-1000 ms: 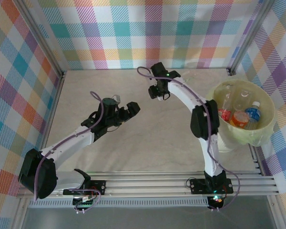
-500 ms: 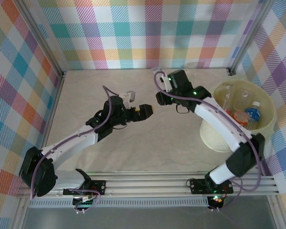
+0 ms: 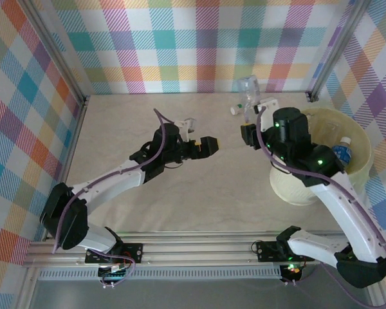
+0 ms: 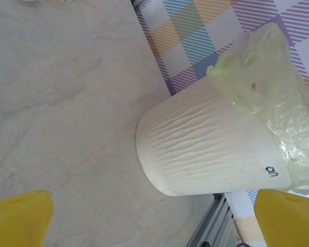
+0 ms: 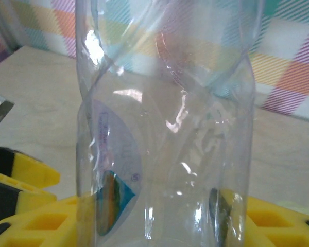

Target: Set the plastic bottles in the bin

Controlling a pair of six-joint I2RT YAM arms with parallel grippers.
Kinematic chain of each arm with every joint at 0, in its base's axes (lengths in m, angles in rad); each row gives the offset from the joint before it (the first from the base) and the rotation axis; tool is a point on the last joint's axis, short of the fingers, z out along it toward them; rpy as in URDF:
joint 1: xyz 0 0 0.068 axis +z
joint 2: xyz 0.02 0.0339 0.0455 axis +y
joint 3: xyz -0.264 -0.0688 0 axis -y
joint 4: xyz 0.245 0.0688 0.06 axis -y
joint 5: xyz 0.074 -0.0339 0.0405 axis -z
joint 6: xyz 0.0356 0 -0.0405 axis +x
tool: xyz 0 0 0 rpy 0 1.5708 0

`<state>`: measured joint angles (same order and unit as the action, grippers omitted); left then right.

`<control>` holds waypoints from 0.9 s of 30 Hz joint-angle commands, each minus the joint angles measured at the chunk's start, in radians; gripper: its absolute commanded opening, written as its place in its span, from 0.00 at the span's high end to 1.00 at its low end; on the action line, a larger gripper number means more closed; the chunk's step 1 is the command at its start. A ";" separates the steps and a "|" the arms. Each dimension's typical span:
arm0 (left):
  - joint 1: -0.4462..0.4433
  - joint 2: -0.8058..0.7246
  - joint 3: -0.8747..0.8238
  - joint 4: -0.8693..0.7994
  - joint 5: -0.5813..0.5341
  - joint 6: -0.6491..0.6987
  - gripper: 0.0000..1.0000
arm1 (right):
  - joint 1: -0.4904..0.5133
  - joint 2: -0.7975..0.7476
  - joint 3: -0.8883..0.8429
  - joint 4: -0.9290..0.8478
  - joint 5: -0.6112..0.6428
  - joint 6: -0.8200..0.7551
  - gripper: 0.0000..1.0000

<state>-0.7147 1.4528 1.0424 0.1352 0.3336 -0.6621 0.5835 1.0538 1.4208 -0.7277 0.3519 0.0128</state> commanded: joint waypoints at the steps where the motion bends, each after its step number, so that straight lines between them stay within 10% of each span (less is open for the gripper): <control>1: -0.019 0.033 0.054 0.039 0.020 -0.006 0.00 | -0.030 -0.033 0.079 -0.093 0.186 -0.040 0.62; 27: -0.031 0.160 0.212 -0.093 0.053 -0.040 0.00 | -0.824 -0.076 0.001 -0.246 0.143 -0.153 0.60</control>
<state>-0.7330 1.5925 1.2156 0.0792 0.3595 -0.6952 -0.2180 1.0046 1.4387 -0.9676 0.5007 -0.0978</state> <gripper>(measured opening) 0.998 0.551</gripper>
